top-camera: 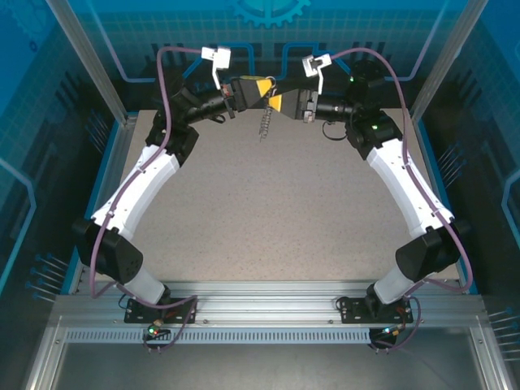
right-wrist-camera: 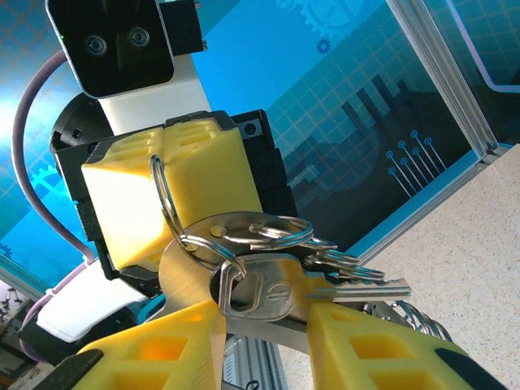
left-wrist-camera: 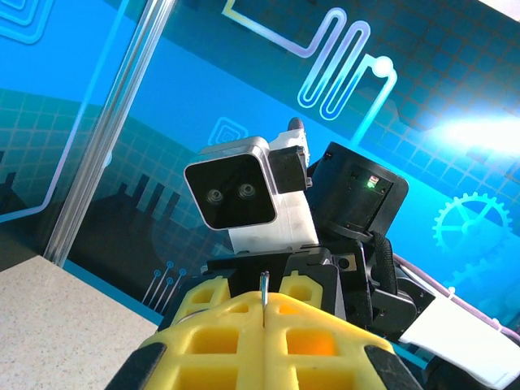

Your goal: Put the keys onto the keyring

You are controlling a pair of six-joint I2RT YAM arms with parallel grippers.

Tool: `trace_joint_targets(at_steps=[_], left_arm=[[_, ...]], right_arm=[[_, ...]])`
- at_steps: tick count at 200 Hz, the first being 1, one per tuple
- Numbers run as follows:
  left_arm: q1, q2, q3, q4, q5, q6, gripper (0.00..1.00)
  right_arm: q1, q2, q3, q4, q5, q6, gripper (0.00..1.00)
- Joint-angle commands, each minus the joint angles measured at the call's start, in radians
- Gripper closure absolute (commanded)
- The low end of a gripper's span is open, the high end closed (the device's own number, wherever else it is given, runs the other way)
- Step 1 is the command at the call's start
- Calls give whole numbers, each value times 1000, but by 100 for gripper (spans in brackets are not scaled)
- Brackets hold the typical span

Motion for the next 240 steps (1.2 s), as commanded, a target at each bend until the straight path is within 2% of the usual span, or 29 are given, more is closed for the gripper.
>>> trace_joint_targets(at_steps=[1,32,66,122,142,154,192,240], left_arm=[[-5,-43,-9,49,-18,1,100],[-6,-42,-4,49,-20,2,100],[-5,-42,-4,49,-23,3,100],[-6,-41,-6,49,-31,6,100],[-6,-39,-7,52,-37,5,100],[-6,-37,-7,53,-39,4,100],[-6,-37,0,41,-46,14,100],[-6,-37,6,21,-50,23,100]], right_arm=[[21,-26,-21,13,29,-7,72],[26,-37,-38,13,34,-11,88],[28,-45,-42,9,35,-18,100],[35,-60,-12,-81,66,-83,100],[41,-75,6,-166,131,-141,70],[45,-88,10,-211,169,-172,62],[69,-170,-31,-350,329,-304,58],[84,-289,-147,-298,569,-323,53]])
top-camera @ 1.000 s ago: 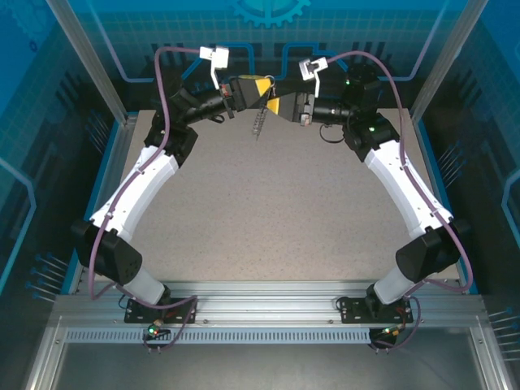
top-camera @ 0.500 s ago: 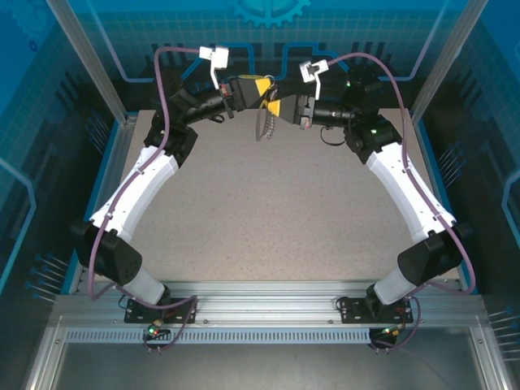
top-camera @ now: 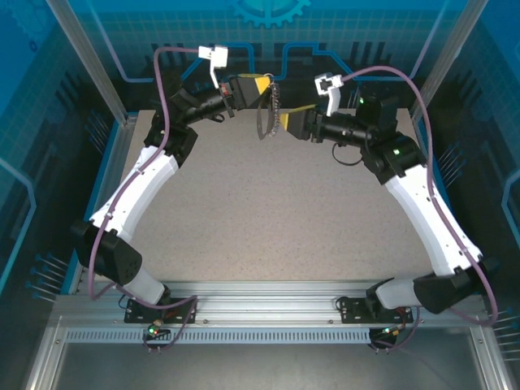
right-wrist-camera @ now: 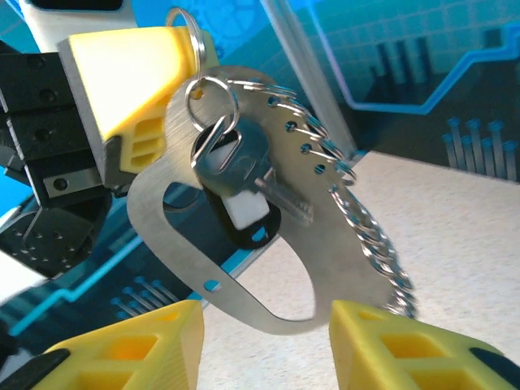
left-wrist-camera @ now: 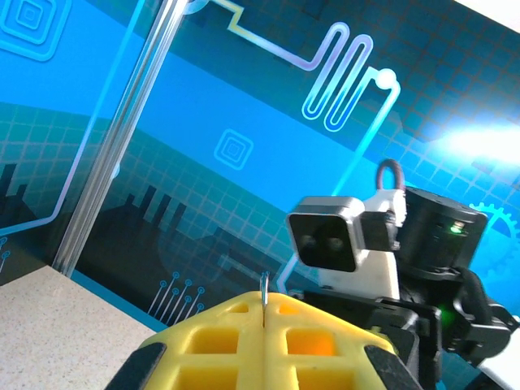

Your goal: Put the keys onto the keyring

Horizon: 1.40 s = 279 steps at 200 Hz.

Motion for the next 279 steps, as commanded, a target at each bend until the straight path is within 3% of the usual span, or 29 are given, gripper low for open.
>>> trace_joint_targets(at_steps=[1,65,145,168,195,220,279], left_arm=[[-6,-29,7,14,-16,23,100],[-8,-22,9,12,-21,21,100],[-8,-31,5,8,-21,26,100],[-8,-34,5,6,-20,27,100],[-8,-37,0,8,-28,29,100],[-8,-35,2,11,-35,28,100],[-8,-38,-7,41,-54,17,100]], right_arm=[[22,-36,-24,5,158,-43,52],[123,54,119,-36,255,-134,51],[130,161,240,-35,250,-135,55],[130,184,261,-39,244,-136,63],[128,185,262,-49,214,-143,85],[129,174,251,-66,184,-149,100],[131,180,243,-91,90,-132,100]])
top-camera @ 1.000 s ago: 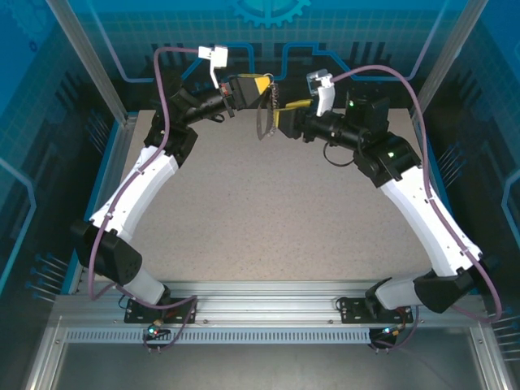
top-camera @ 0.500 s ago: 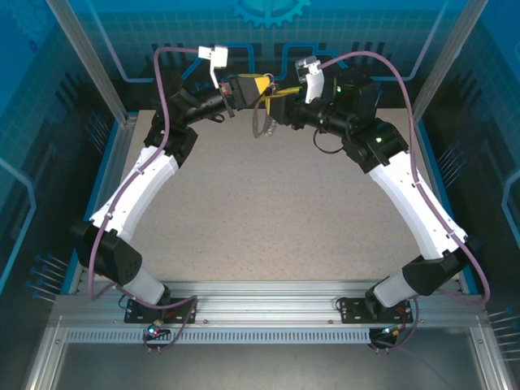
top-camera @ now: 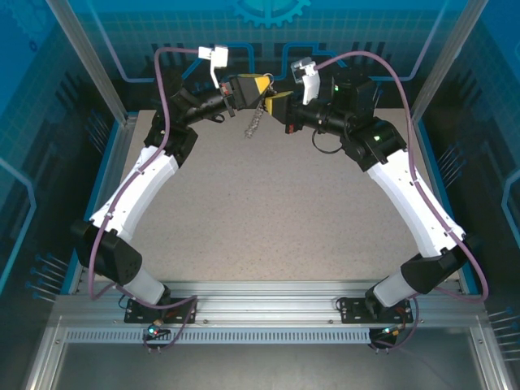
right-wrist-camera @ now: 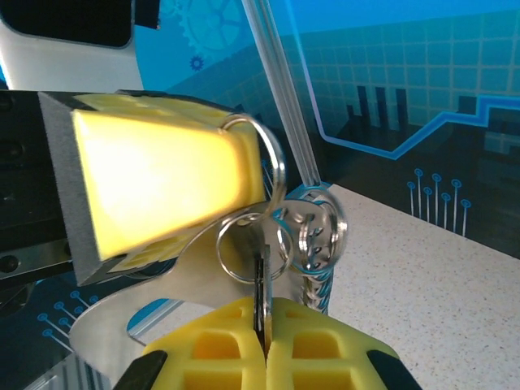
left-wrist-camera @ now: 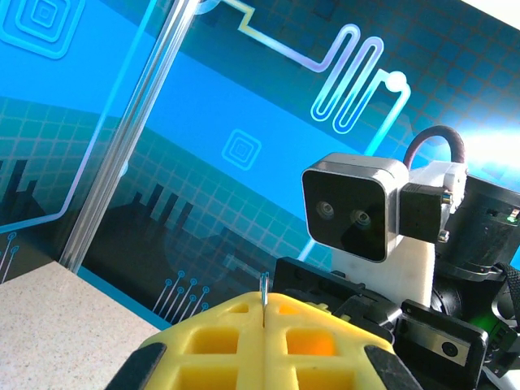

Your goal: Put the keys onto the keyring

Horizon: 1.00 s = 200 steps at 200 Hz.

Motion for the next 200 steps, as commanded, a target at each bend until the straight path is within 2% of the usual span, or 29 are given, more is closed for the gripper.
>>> trace_joint_targets(at_steps=[1,65,104,128,135,168,200], left_arm=[[-7,-39,-7,59,-35,13,100],[-14,-56,-42,70,-47,15,100],[-13,-57,-49,62,-59,16,100],[-13,-60,-57,52,-70,26,100],[-14,-60,-58,53,-73,26,100],[-14,-49,-53,63,-78,23,100],[-13,-39,-47,84,-75,13,100]], right_arm=[[12,0,9,-40,-73,8,100],[19,83,91,-29,-137,67,100],[3,74,81,-58,-159,75,100],[-54,23,33,-36,-203,123,68],[-77,4,17,-24,-218,139,64],[-193,-77,-42,55,-273,242,57],[-256,-80,-38,165,-265,376,56]])
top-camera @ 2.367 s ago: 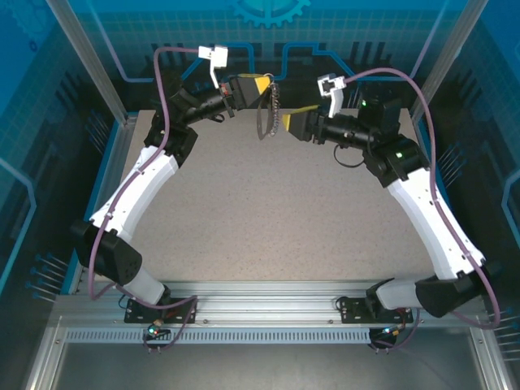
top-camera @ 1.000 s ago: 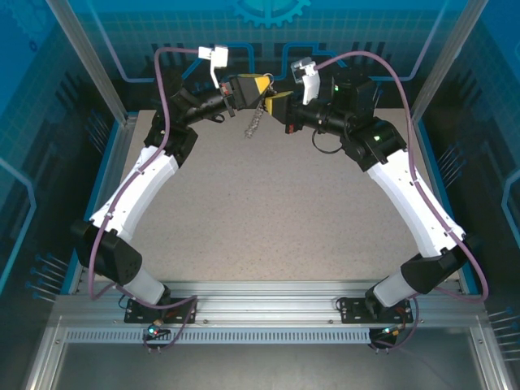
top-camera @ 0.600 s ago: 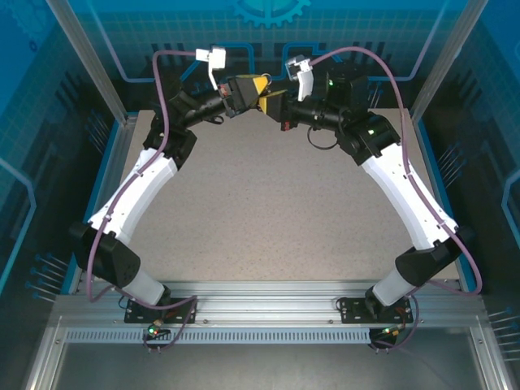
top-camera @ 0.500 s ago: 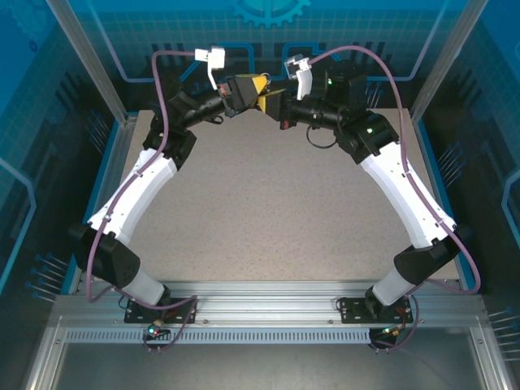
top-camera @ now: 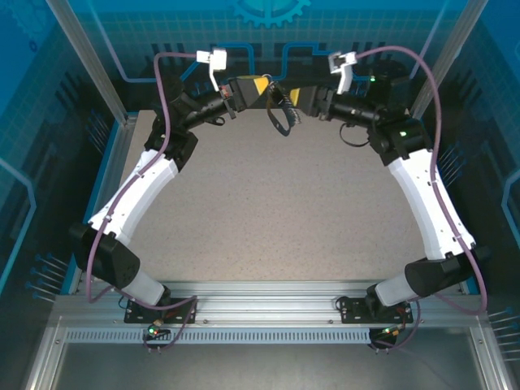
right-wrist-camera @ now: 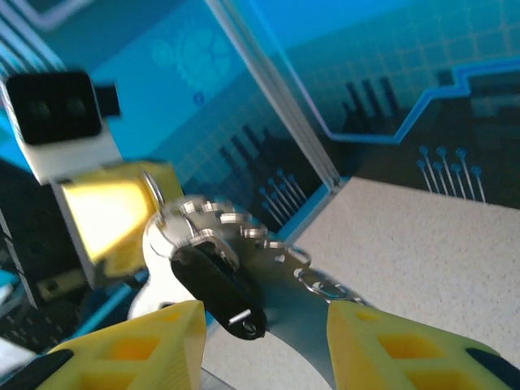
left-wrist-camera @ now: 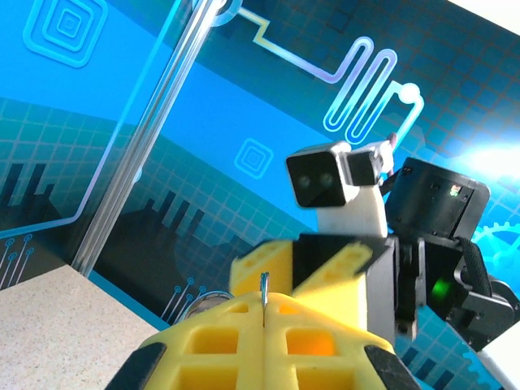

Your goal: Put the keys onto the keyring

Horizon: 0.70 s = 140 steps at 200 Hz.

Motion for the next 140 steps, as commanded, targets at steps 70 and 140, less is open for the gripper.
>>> trace_joint_targets(at_steps=[70,140], left_arm=[[-6,-5,7,96,-33,-11,100],[-9,5,13,97,-48,-8,100]], right_arm=[[-18,87,5,411,-50,378,56],[75,145,27,459,-63,374,56]])
